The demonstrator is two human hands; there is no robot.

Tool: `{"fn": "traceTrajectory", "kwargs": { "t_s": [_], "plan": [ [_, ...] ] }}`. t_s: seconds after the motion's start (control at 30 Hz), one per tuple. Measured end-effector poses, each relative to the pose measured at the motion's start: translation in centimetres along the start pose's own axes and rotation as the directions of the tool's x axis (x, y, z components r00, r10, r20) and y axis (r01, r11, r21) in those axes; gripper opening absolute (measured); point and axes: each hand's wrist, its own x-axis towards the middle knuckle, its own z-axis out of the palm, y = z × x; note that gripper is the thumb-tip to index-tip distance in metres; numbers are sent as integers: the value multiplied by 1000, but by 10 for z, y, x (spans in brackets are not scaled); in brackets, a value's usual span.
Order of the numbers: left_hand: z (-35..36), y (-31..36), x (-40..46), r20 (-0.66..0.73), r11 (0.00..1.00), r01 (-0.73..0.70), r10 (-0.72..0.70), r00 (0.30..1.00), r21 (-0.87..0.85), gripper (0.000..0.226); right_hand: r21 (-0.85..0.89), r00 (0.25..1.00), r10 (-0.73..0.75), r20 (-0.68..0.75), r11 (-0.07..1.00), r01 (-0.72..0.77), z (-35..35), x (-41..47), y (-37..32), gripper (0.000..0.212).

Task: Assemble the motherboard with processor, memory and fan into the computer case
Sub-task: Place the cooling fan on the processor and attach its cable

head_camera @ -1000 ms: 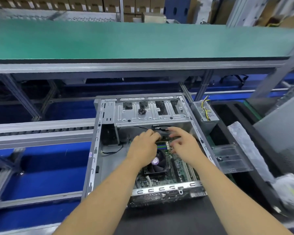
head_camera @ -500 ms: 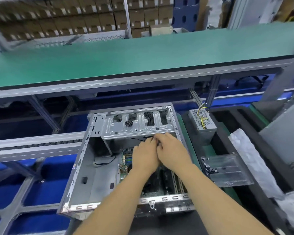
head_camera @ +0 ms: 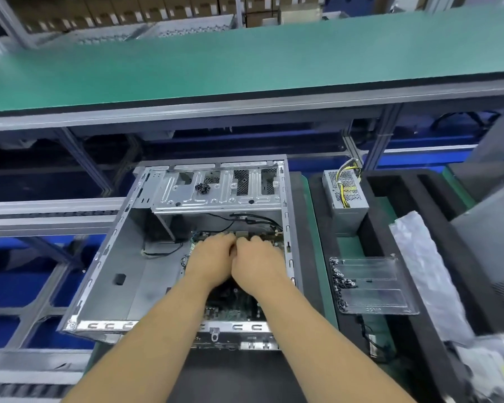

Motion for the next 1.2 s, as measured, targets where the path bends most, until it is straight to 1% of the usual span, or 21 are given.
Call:
{"fn": "traceTrajectory", "kwargs": {
  "t_s": [0.07,0.27,0.33,0.4,0.43,0.5,0.57,0.6,0.67,0.7,0.77,0.8,0.87,0.97,1.07,1.13,1.2],
  "plan": [
    [2,0,0,6,1000,12,-12,1000,-10,13,-14,999,13,32,1000,-13,1,1,1,34],
    [5,3,5,24,997,31,-30,999,-67,11,-14,999,-3,50,1000,4,-1,0,2,36],
    [1,0,6,-33,987,82,-87,996,-136,11,-5,998,-11,61,1000,11,-1,0,4,31],
    [-12,-11,9,-106,963,161,-187,977,-218,11,27,998,-15,55,1000,14,1,2,5,23],
    [-20,-21,8,-120,951,191,-225,967,-241,10,61,999,-13,50,998,10,1,4,6,24],
    [-33,-46,5,-77,951,225,-245,966,-211,11,138,997,14,78,990,-25,1,10,6,39],
    [-36,-67,-3,24,955,236,-235,972,-182,15,174,982,40,184,982,-73,3,17,0,56],
    [-34,-74,-8,74,948,237,-226,971,-213,17,186,970,50,240,978,-96,6,20,-5,60],
    [-26,-77,-12,145,937,235,-203,968,-259,22,203,948,68,310,970,-135,16,25,-15,61],
    [-22,-75,-11,157,947,219,-185,970,-236,23,189,941,79,329,971,-147,20,26,-19,62],
    [-15,-68,-5,160,980,166,-147,976,-112,22,150,932,107,346,974,-167,24,28,-23,63],
    [-14,-63,-2,167,986,158,-148,975,-46,21,144,931,119,345,974,-177,24,30,-24,63],
    [-10,-57,3,186,985,172,-172,967,14,22,142,928,134,348,971,-194,24,34,-26,63],
    [-8,-56,6,195,980,195,-196,961,27,25,176,920,141,365,960,-217,27,39,-31,65],
    [-9,-61,6,213,979,206,-201,956,2,31,195,921,139,363,955,-221,28,40,-33,68],
    [-10,-61,6,198,982,188,-181,963,-18,35,215,929,133,346,953,-216,27,37,-30,71],
    [-11,-59,5,158,986,161,-153,976,-38,38,226,943,110,314,956,-187,26,33,-25,69]
  ]
}}
